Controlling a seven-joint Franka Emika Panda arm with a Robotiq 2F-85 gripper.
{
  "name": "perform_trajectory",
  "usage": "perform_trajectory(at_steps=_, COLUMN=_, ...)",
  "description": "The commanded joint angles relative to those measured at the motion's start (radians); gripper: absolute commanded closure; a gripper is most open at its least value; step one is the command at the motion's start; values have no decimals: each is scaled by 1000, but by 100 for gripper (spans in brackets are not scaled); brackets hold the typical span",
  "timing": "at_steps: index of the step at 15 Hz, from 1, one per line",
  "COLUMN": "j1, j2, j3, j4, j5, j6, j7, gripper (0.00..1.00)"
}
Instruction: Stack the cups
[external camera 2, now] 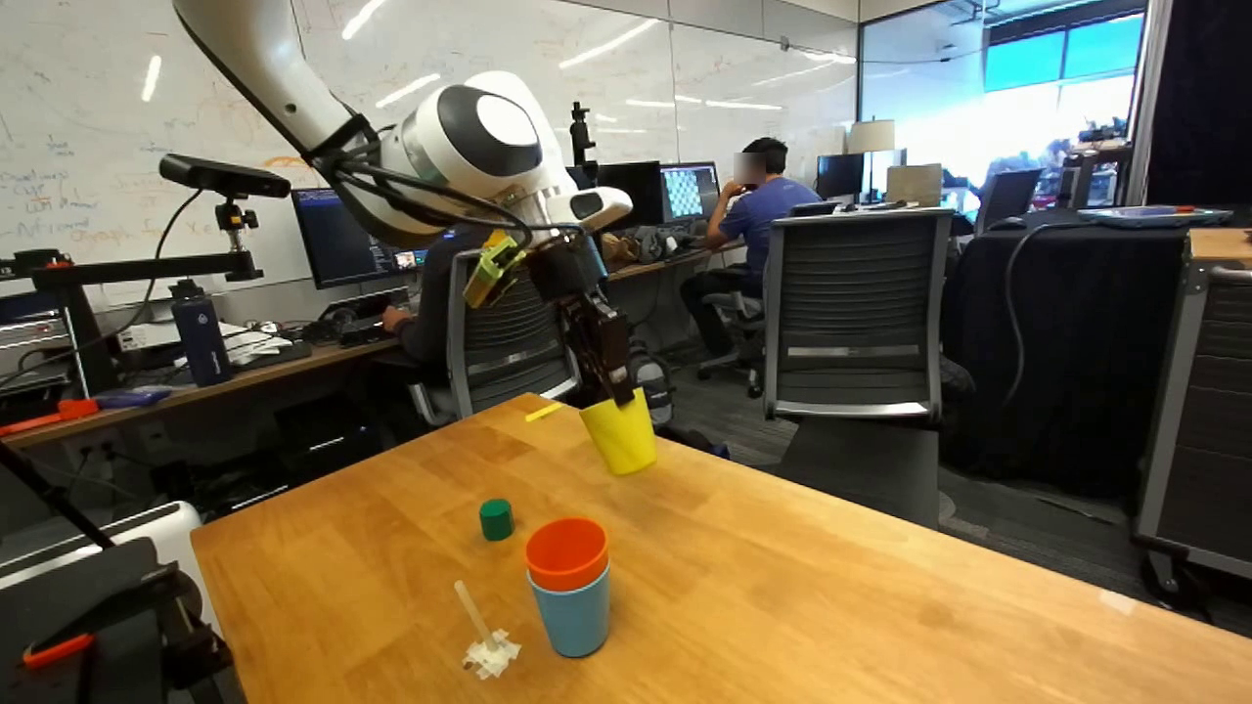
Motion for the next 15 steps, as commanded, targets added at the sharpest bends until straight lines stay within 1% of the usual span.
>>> perform_trajectory(at_steps=1, j1=-19, j2=-145, j3=20, j4=-108, j5=-19, j6=-11, j7=21, gripper=99)
perform_trajectory(at_steps=8, j1=-68, j2=-311, j3=60, j4=-277, j5=-44, j6=-13, j7=47, gripper=99)
perform_trajectory(at_steps=15, j1=-149, j2=-371, j3=98, j4=-393, j5=-74, j6=-4, j7=88, gripper=99)
